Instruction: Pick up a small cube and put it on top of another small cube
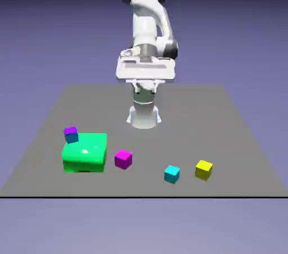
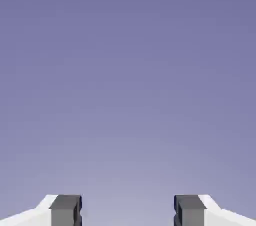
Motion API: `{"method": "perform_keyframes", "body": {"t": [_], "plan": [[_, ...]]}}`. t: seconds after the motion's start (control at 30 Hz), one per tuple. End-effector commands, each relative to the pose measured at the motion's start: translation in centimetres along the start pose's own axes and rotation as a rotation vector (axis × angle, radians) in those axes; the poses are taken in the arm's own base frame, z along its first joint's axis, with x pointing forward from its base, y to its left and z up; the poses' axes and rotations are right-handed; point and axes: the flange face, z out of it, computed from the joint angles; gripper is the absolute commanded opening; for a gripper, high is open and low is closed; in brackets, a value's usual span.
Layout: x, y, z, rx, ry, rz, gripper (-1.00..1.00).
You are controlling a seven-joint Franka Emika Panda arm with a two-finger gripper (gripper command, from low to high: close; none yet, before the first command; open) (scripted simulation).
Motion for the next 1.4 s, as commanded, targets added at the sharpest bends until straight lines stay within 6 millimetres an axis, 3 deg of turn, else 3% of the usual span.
{"method": "perform_keyframes", "body": {"t": [0.0,0.23,0.5,0.7,0.77,0.93,0.97,1.0,1.03,1.2,1.33,1.37], "plan": [[-0.4,-0.3,1.2,-0.016,-0.037,-0.036,0.00],[-4.4,-1.8,9.2,-0.123,-0.292,-0.303,0.00],[-11.0,-1.9,17.8,-0.237,-0.578,-0.633,0.00],[-16.9,-0.7,23.5,-0.323,-0.790,-0.889,0.00],[-17.1,-0.6,23.7,-0.326,-0.799,-0.900,0.00],[-20.5,3.0,28.4,-0.326,-0.799,-0.900,0.00],[-20.6,3.1,28.5,-0.326,-0.799,-0.900,0.00],[-20.6,3.1,28.5,-0.326,-0.799,-0.900,-1.00],[-20.6,3.1,28.5,-0.326,-0.799,-0.900,-1.00],[-17.2,-0.6,23.8,-0.326,-0.799,-0.900,-1.00],[-24.5,-11.8,18.1,-0.164,-0.828,-1.341,-1.00],[-24.7,-12.0,18.0,-0.162,-0.828,-1.348,-1.00]]}}
